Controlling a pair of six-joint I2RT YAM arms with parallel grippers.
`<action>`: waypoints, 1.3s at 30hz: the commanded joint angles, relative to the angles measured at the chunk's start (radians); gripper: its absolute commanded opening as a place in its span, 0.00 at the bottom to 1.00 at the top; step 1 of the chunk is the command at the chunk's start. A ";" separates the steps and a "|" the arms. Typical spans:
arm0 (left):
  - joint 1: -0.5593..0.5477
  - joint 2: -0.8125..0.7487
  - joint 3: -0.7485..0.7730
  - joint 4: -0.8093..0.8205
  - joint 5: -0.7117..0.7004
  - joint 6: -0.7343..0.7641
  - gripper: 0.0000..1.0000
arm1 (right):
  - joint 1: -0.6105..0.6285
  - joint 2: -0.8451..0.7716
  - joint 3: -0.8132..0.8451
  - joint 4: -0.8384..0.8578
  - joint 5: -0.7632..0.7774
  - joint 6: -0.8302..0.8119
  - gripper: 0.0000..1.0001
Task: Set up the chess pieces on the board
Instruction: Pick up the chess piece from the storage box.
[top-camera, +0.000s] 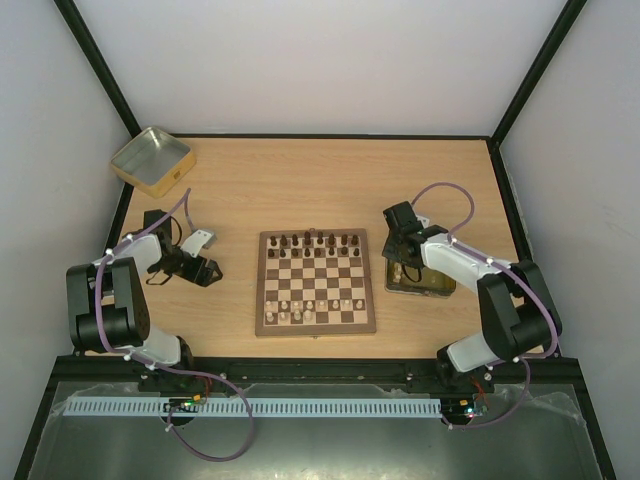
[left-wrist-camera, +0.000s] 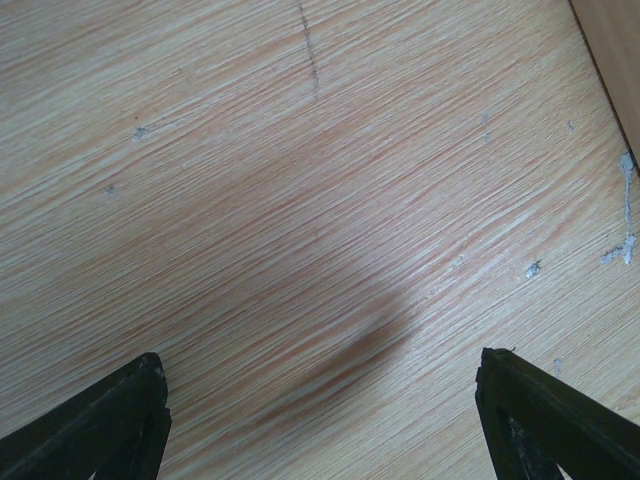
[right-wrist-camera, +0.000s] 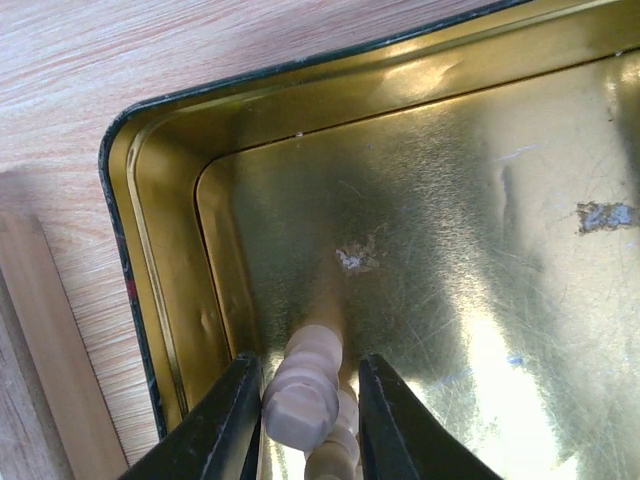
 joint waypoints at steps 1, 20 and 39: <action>0.003 0.024 -0.030 -0.074 -0.011 0.009 0.84 | -0.005 0.013 -0.012 0.016 0.019 -0.012 0.23; 0.004 0.023 -0.031 -0.073 -0.012 0.009 0.84 | -0.005 -0.016 0.020 -0.030 0.109 -0.020 0.13; 0.004 0.024 -0.031 -0.073 -0.012 0.009 0.84 | -0.006 -0.113 0.078 -0.134 0.160 -0.030 0.12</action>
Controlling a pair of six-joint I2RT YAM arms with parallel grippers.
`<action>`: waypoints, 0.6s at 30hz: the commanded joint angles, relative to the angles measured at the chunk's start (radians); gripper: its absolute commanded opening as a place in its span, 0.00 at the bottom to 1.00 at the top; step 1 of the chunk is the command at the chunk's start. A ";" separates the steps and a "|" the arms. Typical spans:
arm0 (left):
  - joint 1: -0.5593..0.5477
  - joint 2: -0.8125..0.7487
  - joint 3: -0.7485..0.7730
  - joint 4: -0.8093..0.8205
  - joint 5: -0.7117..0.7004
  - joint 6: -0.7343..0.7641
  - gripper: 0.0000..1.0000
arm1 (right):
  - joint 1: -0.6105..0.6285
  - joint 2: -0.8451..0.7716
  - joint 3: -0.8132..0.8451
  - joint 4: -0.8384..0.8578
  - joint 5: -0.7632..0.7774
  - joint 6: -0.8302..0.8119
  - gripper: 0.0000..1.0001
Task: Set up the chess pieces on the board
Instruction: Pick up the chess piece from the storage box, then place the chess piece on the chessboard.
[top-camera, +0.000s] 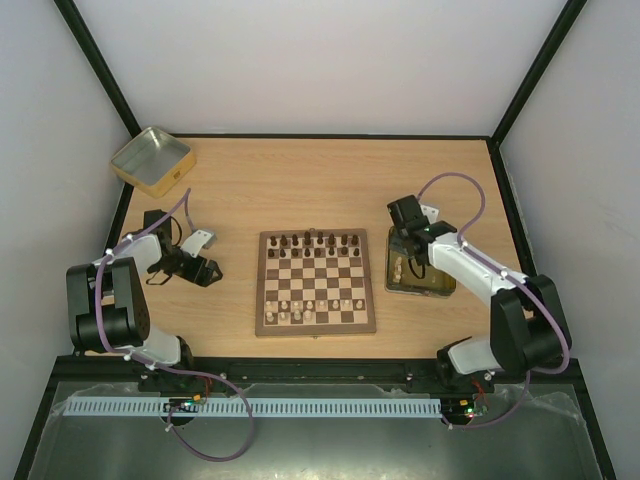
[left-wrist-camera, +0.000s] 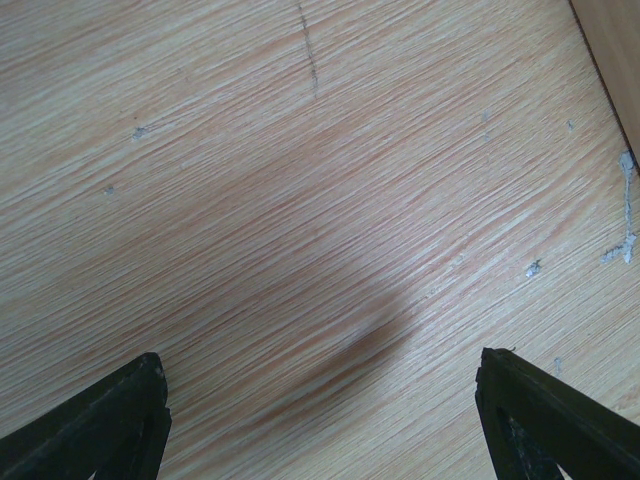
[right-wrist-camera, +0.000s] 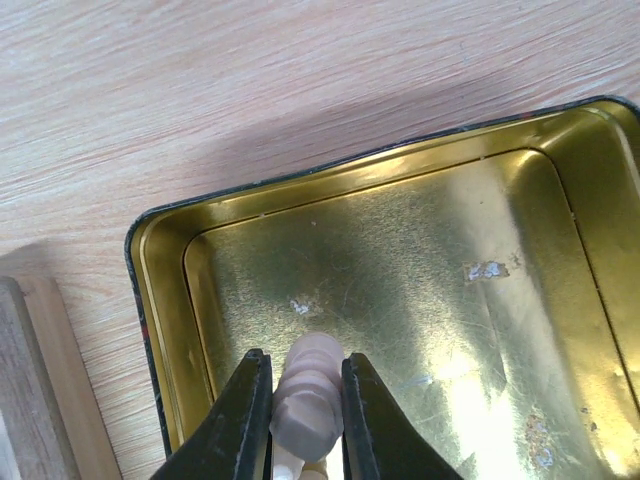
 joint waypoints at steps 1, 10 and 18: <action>0.004 0.024 -0.032 -0.074 -0.012 0.006 0.84 | -0.005 -0.048 0.032 -0.063 0.034 -0.009 0.12; 0.003 0.022 -0.032 -0.071 -0.015 0.004 0.84 | 0.060 -0.153 0.088 -0.172 0.019 0.014 0.11; 0.004 0.014 -0.035 -0.067 -0.021 -0.002 0.84 | 0.298 -0.221 0.121 -0.262 0.060 0.149 0.10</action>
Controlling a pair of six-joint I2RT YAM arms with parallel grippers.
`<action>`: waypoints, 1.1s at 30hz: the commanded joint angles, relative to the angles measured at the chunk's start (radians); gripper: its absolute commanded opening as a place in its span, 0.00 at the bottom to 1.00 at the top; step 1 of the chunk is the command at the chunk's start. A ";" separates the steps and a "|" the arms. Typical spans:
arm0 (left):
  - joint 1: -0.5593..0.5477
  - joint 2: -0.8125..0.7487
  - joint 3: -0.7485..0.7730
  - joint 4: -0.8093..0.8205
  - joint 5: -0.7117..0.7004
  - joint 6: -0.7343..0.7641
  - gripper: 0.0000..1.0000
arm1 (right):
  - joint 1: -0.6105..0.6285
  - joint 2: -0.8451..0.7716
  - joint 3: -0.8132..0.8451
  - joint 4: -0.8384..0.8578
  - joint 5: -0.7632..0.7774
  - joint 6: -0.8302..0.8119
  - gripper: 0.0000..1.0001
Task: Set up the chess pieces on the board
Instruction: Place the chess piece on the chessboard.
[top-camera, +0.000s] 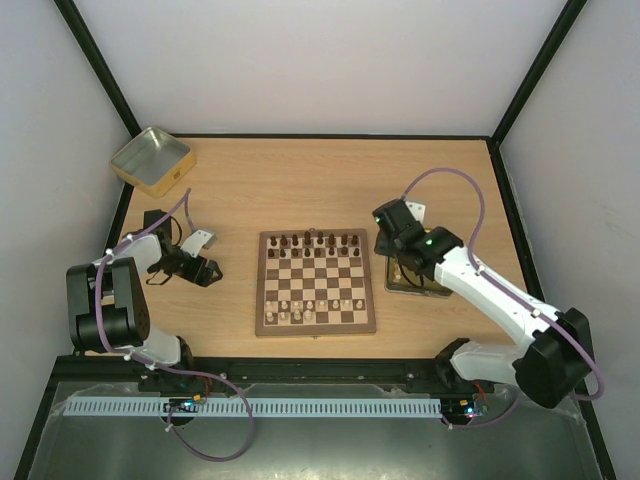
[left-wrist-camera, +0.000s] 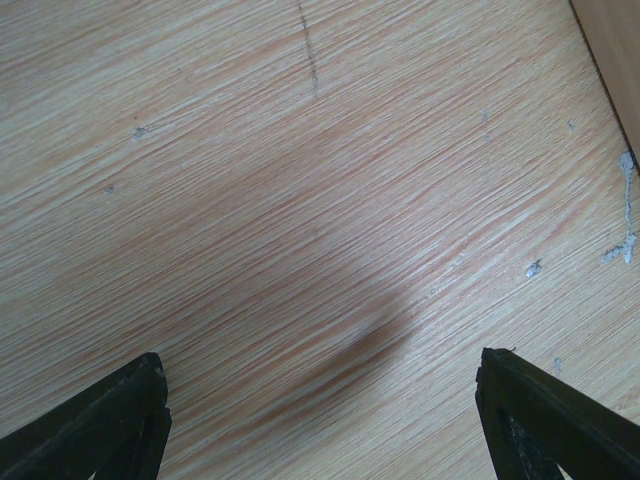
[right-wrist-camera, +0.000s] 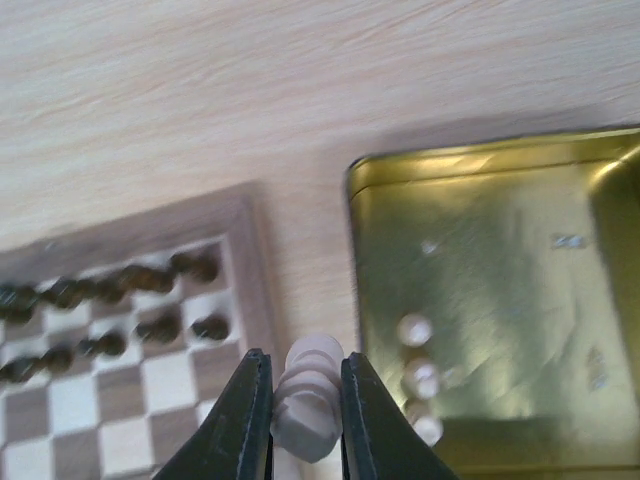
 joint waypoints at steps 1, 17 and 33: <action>0.004 0.014 -0.036 -0.065 -0.021 -0.001 0.84 | 0.139 -0.037 0.023 -0.103 0.059 0.121 0.10; 0.002 0.006 -0.037 -0.063 -0.025 -0.006 0.84 | 0.676 0.135 -0.019 -0.003 0.075 0.475 0.08; 0.001 0.000 -0.041 -0.062 -0.027 -0.007 0.84 | 0.789 0.210 0.002 0.006 0.073 0.535 0.08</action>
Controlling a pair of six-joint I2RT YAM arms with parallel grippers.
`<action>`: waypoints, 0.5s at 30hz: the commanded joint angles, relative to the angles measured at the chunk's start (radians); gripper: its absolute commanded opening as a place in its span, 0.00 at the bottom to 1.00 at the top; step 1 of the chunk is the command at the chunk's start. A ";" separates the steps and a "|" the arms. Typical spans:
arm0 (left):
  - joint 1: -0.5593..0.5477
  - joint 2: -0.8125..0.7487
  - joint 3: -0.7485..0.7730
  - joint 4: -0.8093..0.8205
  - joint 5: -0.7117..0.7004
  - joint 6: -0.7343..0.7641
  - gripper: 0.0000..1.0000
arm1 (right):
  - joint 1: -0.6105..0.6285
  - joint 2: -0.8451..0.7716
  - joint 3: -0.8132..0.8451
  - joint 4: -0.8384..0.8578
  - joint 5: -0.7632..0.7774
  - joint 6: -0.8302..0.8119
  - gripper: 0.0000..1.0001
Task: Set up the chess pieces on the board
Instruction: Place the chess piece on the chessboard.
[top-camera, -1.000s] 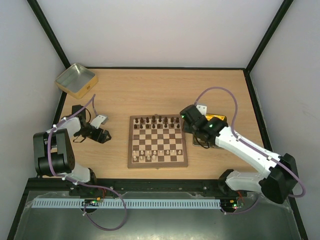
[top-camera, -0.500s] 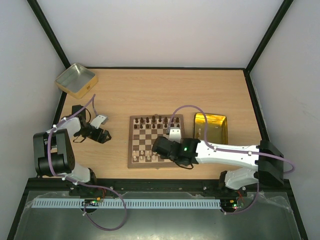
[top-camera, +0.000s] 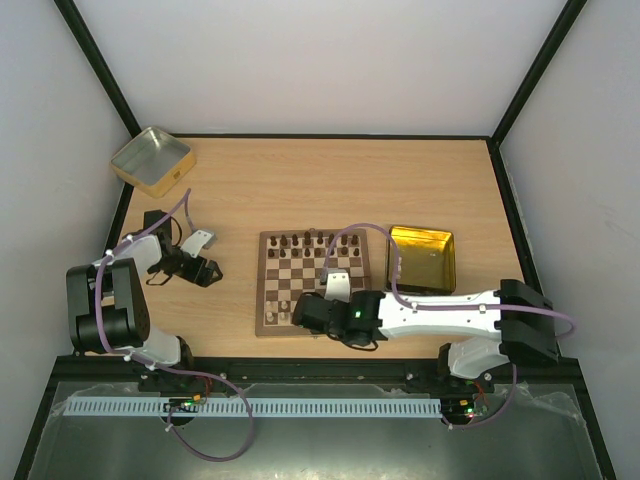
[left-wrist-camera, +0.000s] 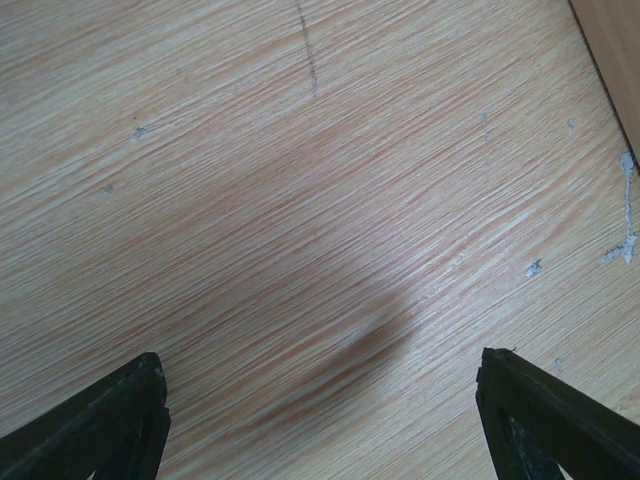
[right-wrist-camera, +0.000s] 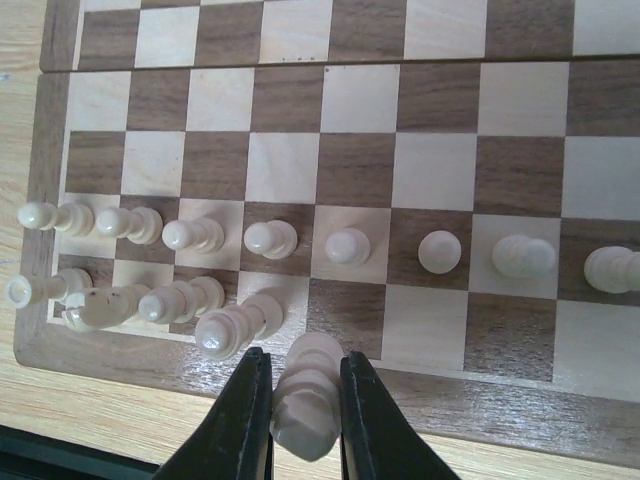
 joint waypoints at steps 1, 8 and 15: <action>0.002 0.004 -0.037 -0.065 -0.027 -0.007 0.84 | 0.021 0.020 0.012 -0.004 0.032 0.043 0.08; 0.002 0.004 -0.036 -0.067 -0.027 -0.006 0.84 | 0.022 0.045 0.007 0.000 0.040 0.039 0.09; 0.002 0.001 -0.036 -0.068 -0.024 -0.004 0.84 | 0.019 0.082 0.013 -0.022 0.075 0.045 0.11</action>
